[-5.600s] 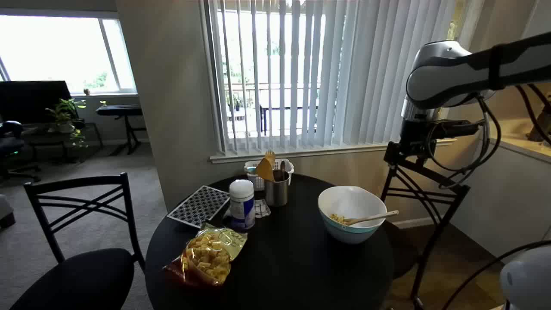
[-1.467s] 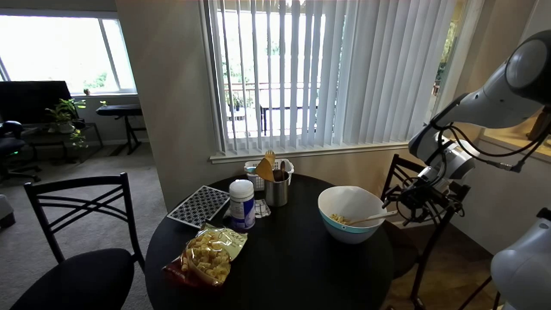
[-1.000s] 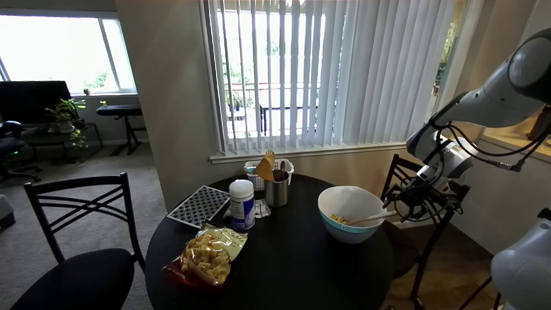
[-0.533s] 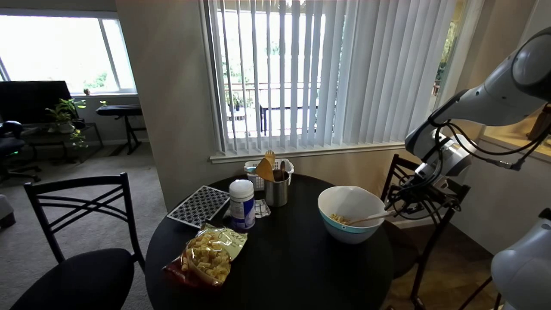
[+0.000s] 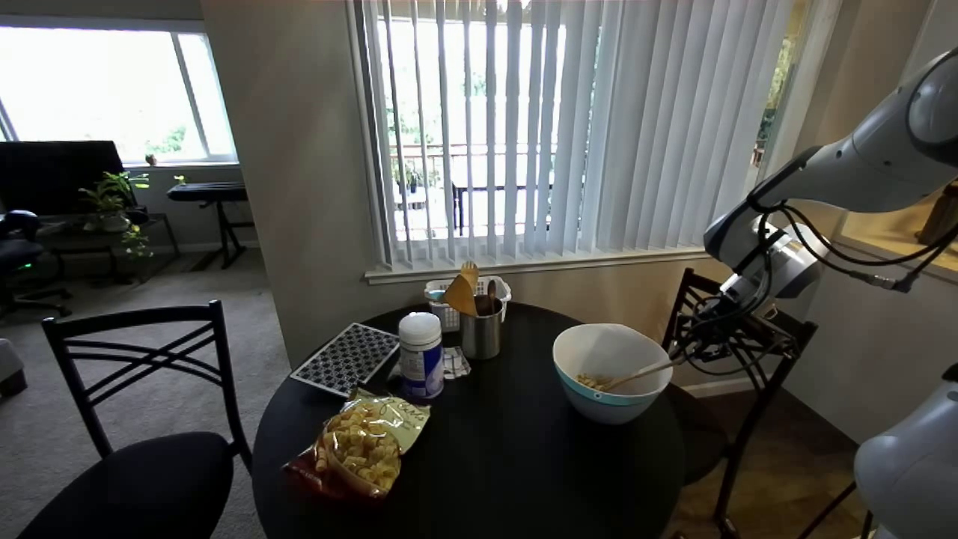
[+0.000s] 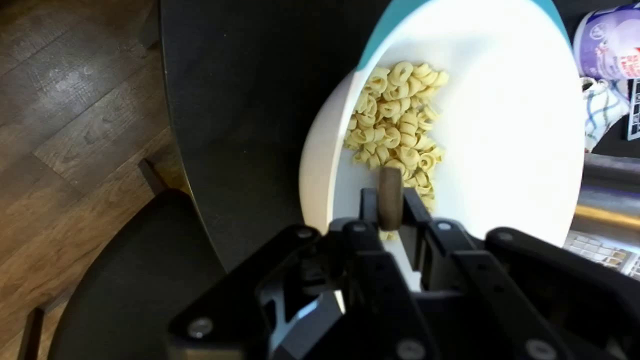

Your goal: Use the wooden spoon to stir in the bowl

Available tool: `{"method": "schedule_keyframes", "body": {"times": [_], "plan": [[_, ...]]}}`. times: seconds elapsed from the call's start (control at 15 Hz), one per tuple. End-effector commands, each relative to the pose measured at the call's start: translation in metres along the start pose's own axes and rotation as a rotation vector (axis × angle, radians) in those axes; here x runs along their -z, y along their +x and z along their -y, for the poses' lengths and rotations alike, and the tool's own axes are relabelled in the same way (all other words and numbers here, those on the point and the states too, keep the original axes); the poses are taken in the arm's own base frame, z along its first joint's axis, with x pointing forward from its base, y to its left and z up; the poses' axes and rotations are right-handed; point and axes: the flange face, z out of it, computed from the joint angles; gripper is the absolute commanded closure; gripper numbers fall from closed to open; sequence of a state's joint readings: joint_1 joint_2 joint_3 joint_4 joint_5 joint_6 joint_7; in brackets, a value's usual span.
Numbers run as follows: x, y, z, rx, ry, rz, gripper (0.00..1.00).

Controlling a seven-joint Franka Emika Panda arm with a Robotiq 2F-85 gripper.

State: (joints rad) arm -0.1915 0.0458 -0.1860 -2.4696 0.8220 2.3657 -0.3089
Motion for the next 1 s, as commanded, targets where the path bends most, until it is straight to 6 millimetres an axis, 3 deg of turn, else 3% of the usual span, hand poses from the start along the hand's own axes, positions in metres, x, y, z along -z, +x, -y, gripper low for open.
{"method": "schedule_keyframes", "body": {"times": [0.0, 0.2, 0.47, 0.93], "plan": [[0.012, -0.018, 0.019, 0.032, -0.015, 0.014, 0.97], [0.024, -0.029, 0.042, 0.057, -0.059, 0.012, 0.97], [0.044, -0.043, 0.085, 0.065, -0.248, -0.036, 0.97], [0.083, -0.083, 0.18, 0.105, -0.545, -0.025, 0.97]]}}
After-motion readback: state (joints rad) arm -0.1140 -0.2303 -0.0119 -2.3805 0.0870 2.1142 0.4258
